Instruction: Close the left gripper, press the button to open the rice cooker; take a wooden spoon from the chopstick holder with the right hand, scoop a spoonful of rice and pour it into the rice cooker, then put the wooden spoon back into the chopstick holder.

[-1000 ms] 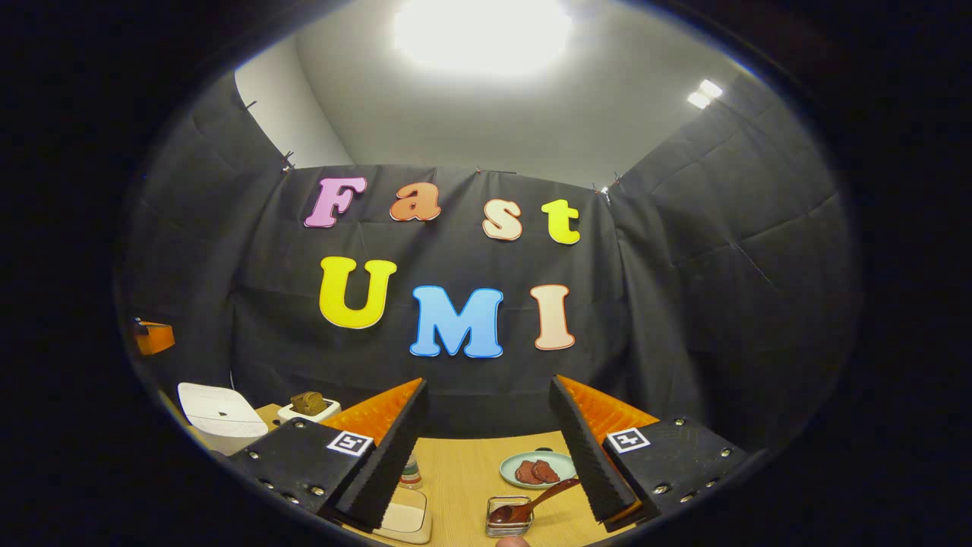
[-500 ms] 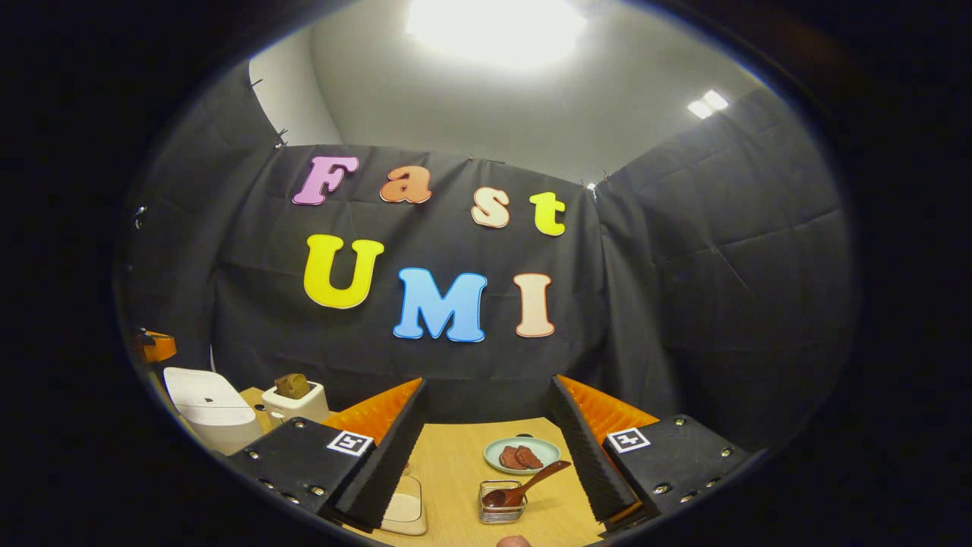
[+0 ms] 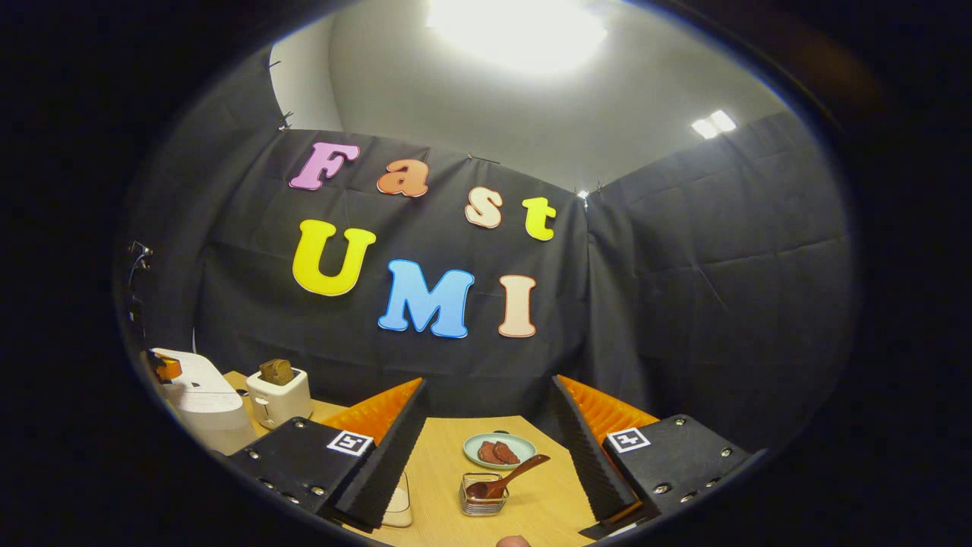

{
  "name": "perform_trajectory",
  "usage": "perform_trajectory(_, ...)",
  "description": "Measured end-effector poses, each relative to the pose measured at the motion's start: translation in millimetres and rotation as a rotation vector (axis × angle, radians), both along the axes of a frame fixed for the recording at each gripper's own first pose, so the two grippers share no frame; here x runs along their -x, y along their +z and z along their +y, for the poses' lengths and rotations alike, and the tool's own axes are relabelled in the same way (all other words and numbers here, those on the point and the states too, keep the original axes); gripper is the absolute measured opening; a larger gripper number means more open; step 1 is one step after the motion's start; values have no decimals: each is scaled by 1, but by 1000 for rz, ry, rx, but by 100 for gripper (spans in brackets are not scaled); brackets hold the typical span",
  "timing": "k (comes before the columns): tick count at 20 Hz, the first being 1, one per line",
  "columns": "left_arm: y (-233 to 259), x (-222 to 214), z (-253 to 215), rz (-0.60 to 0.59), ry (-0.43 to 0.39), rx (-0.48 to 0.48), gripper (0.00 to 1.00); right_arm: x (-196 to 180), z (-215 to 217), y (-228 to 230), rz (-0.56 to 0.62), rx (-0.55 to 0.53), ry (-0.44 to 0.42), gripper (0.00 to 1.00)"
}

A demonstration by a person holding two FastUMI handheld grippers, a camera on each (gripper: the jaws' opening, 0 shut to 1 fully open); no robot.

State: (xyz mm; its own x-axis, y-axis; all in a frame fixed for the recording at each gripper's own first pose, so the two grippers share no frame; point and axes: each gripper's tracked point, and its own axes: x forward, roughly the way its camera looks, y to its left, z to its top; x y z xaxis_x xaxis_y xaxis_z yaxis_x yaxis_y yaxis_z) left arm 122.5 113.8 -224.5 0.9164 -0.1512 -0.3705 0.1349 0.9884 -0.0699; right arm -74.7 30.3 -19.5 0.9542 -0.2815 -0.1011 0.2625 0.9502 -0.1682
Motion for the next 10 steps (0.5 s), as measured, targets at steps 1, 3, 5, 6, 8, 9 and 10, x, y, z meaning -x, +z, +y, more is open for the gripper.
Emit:
perform_trajectory(1, -6, -1, -1, 8, -4, 2, 9, 2, -1, 1, -1, 5, -7, 96)
perform_trajectory(3, -18, -2, -2, 31, -8, 1, 9, 5, -2, -1, 3, 10, -17, 96)
perform_trajectory(5, -32, -1, -3, 74, -11, 7, 9, 7, 0, -3, 11, 9, -19, 96)
perform_trajectory(6, -28, -3, -2, 48, -8, 12, 9, 7, -2, -1, 9, 11, -22, 96)
perform_trajectory(8, -22, -7, -1, 32, -8, 18, 9, 7, -2, 1, -1, 14, -19, 96)
perform_trajectory(9, -29, -6, -3, 57, -14, 21, 9, 5, -2, 2, -4, 13, -14, 96)
perform_trajectory(10, -33, -4, -2, 82, -9, 28, 9, 5, -3, 2, -4, 12, -10, 96)
